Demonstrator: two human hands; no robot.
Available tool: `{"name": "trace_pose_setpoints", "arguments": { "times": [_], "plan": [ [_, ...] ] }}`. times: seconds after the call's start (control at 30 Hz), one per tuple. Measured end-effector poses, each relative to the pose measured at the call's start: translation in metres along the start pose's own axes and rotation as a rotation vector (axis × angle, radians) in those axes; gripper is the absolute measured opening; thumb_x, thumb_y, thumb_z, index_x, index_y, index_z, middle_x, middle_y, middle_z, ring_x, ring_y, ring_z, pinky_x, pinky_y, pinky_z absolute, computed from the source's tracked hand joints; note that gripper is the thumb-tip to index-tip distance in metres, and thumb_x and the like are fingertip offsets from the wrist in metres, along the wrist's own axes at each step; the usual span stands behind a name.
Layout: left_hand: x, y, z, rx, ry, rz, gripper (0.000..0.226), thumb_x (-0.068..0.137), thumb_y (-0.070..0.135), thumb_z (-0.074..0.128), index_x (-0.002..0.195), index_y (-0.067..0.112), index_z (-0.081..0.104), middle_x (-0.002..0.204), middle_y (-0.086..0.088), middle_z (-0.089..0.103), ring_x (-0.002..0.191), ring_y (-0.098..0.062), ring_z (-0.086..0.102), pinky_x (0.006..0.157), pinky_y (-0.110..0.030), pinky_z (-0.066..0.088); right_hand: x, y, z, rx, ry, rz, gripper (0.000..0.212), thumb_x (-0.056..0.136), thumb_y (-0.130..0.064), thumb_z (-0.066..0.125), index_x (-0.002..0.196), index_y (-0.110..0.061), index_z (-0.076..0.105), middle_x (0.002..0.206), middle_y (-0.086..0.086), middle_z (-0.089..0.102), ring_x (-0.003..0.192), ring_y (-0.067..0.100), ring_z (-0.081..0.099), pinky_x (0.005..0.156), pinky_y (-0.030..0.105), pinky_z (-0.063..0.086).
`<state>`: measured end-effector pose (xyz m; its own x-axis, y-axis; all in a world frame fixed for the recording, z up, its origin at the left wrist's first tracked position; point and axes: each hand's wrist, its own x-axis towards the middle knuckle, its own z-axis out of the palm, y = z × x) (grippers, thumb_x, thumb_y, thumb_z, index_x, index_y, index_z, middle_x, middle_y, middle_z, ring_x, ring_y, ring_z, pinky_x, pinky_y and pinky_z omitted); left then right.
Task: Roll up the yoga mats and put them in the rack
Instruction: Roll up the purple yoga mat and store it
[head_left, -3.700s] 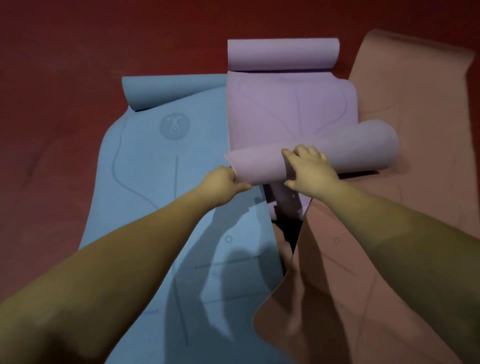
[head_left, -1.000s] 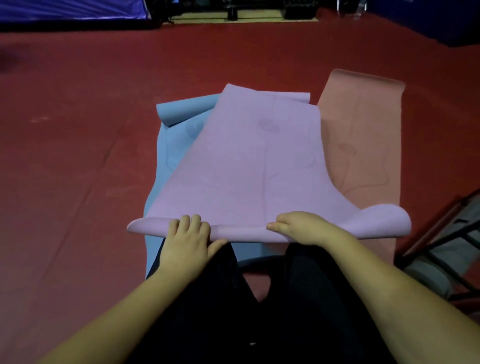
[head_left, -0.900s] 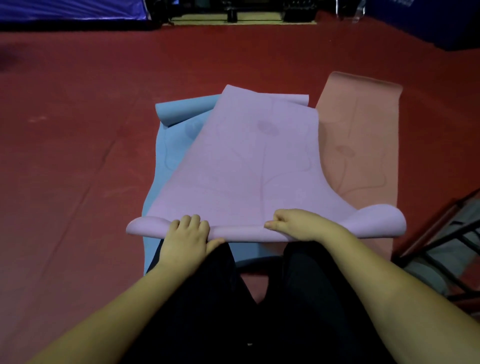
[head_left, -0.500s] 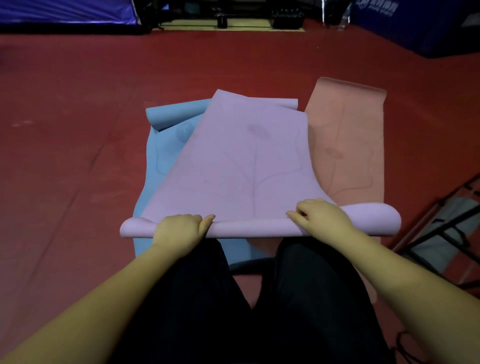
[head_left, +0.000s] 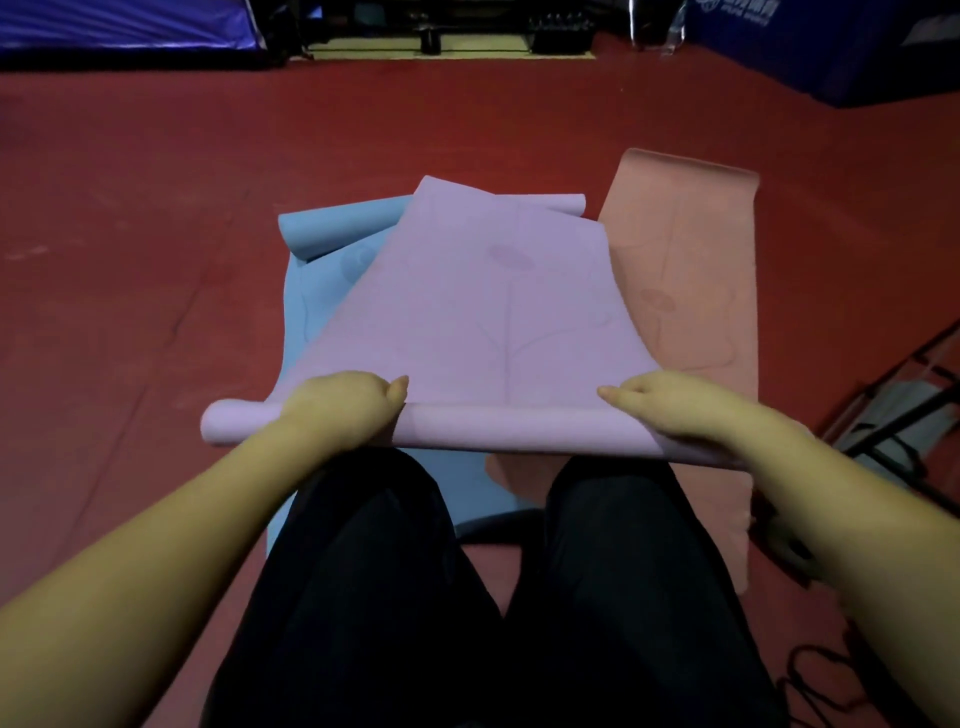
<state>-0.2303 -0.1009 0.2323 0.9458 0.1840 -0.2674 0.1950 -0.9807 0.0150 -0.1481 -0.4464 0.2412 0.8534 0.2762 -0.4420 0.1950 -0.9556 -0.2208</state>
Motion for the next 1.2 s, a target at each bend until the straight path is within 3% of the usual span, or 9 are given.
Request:
{"name": "trace_pose_setpoints", "arguments": {
  "times": [0.1,0.27,0.37,0.47,0.53,0.67,0.83,1.1,1.2],
  "plan": [
    [0.001,0.001,0.012,0.026,-0.204,0.002,0.057,0.106,0.042,0.018,0.126,0.008,0.060,0.138,-0.015,0.056,0.125,-0.031,0.051,0.108,-0.040,0.036,0.003,-0.002,0.009,-0.067,-0.205,0.067,0.069,0.096,-0.068,0.031,0.141,-0.020,0.053,0.152,0.002,0.043,0.137,0.024,0.041,0.113,0.037,0.029],
    [-0.005,0.001,0.051,0.151,-0.240,-0.039,0.050,0.104,0.038,0.021,0.132,0.015,0.055,0.138,-0.010,0.056,0.122,-0.029,0.054,0.105,-0.042,0.040,0.002,-0.003,0.037,-0.069,-0.278,0.026,0.063,0.100,-0.061,0.029,0.137,-0.017,0.056,0.149,0.005,0.046,0.133,0.024,0.044,0.103,0.032,0.031],
    [-0.019,0.014,0.054,0.159,-0.193,-0.138,0.047,0.107,0.032,0.021,0.136,0.019,0.055,0.137,-0.007,0.058,0.123,-0.027,0.055,0.102,-0.038,0.041,-0.001,-0.004,0.044,-0.040,-0.246,0.024,0.056,0.101,-0.056,0.032,0.125,-0.015,0.063,0.139,0.008,0.055,0.124,0.025,0.049,0.092,0.028,0.032],
    [-0.032,0.013,0.062,0.282,-0.062,-0.069,0.037,0.105,0.026,0.032,0.136,0.023,0.053,0.127,-0.007,0.059,0.116,-0.029,0.057,0.088,-0.035,0.046,0.000,-0.004,0.051,-0.044,-0.213,0.040,0.054,0.100,-0.056,0.036,0.120,-0.016,0.066,0.133,0.008,0.058,0.120,0.027,0.052,0.095,0.031,0.036],
    [-0.035,0.007,0.066,0.311,-0.018,-0.070,0.032,0.103,0.026,0.037,0.128,0.021,0.057,0.117,-0.004,0.061,0.108,-0.029,0.057,0.078,-0.033,0.037,0.001,-0.002,0.056,-0.043,-0.180,0.054,0.051,0.099,-0.055,0.039,0.117,-0.016,0.067,0.129,0.008,0.059,0.117,0.027,0.052,0.096,0.032,0.038],
    [-0.022,0.006,0.076,0.126,-0.070,-0.129,0.040,0.102,0.030,0.029,0.124,0.023,0.062,0.120,-0.002,0.066,0.109,-0.026,0.060,0.085,-0.035,0.036,0.000,-0.001,0.065,-0.028,-0.091,0.020,0.040,0.098,-0.051,0.045,0.098,-0.017,0.067,0.107,0.005,0.055,0.106,0.025,0.053,0.086,0.031,0.039],
    [-0.003,0.000,0.070,0.003,-0.178,-0.168,0.048,0.101,0.037,0.026,0.121,0.018,0.066,0.122,-0.008,0.064,0.110,-0.027,0.058,0.084,-0.035,0.038,0.003,0.005,0.065,0.035,0.059,0.052,0.043,0.092,-0.052,0.055,0.065,-0.020,0.049,0.073,-0.005,0.053,0.084,0.024,0.053,0.070,0.032,0.037],
    [0.009,-0.004,0.061,-0.063,-0.167,-0.153,0.038,0.095,0.047,0.040,0.094,0.019,0.066,0.096,-0.004,0.061,0.089,-0.025,0.055,0.076,-0.033,0.040,0.000,-0.007,0.066,-0.129,0.232,0.005,0.058,0.094,-0.065,0.043,0.057,-0.020,0.048,0.066,-0.001,0.050,0.076,0.024,0.053,0.063,0.034,0.035],
    [0.015,-0.005,0.059,-0.048,-0.233,-0.135,0.035,0.094,0.049,0.044,0.091,0.018,0.061,0.103,-0.006,0.063,0.090,-0.026,0.054,0.078,-0.034,0.041,-0.014,-0.009,0.071,-0.222,0.331,-0.030,0.060,0.096,-0.063,0.036,0.069,-0.018,0.064,0.081,0.001,0.060,0.087,0.024,0.061,0.069,0.034,0.043]
  ]
}}
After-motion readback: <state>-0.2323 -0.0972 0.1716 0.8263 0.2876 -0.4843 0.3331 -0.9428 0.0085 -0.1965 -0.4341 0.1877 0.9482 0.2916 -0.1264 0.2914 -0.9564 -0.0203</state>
